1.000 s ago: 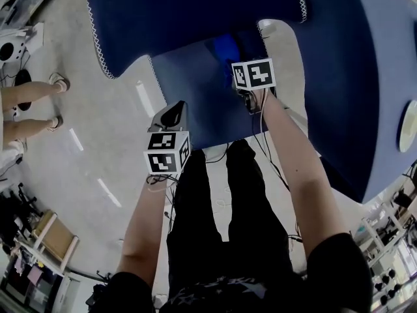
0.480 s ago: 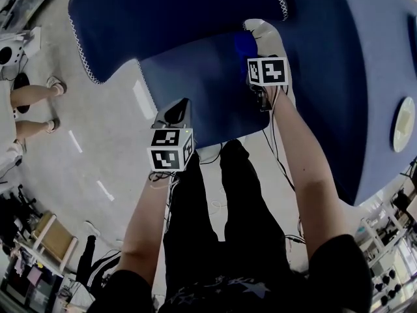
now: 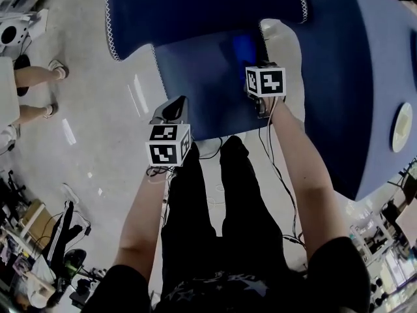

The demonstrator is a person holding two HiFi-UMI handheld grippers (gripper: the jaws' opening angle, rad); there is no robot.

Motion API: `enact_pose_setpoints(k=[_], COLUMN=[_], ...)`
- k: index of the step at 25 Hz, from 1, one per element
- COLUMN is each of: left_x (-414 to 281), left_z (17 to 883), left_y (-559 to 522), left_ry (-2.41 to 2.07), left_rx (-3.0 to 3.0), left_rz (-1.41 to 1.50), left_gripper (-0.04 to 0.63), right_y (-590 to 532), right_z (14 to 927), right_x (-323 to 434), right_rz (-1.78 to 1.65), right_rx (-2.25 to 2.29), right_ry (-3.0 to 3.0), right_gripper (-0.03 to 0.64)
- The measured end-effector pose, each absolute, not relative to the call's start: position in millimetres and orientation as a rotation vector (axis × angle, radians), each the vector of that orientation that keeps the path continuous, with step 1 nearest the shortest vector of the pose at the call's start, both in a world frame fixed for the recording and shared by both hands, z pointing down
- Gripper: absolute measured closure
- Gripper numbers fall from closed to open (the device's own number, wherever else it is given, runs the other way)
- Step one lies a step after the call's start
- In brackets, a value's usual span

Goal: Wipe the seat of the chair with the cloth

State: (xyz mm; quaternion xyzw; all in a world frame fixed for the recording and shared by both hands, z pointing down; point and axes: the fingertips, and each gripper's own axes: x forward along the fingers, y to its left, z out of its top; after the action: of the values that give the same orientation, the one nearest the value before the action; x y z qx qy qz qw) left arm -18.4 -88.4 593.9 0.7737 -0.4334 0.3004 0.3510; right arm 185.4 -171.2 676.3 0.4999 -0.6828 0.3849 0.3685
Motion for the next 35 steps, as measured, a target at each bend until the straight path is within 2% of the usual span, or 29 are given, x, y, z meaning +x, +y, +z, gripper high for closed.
enact_pose_setpoints(k=[10, 19, 28, 35], left_x=[-112.7, -148.8, -163.1, -129.7], left_z=[603.2, 623.9, 625.7, 621.5], left_y=[-76.4, -54.9, -51.2, -51.3], left_ry=[-1.209, -1.203, -1.183, -1.146], left_rx=[1.934, 1.89, 1.89, 1.925], left_rz=[0.773, 0.797, 0.817, 0.833], left_gripper=[0.575, 0.575, 0.575, 0.575], right_y=[-141.1, -90.7, -89.7, -91.7], right_z=[674.6, 701.1, 712.8, 711.7], right_x=[4.3, -82.1, -67.3, -16.8], right_rz=[1.02, 1.154, 1.16, 1.148], right_rx=[1.018, 0.883, 0.934, 1.01], right_ry=[-1.928, -1.93, -1.86, -1.826], right_gripper=[0.508, 0.508, 0.506, 0.506])
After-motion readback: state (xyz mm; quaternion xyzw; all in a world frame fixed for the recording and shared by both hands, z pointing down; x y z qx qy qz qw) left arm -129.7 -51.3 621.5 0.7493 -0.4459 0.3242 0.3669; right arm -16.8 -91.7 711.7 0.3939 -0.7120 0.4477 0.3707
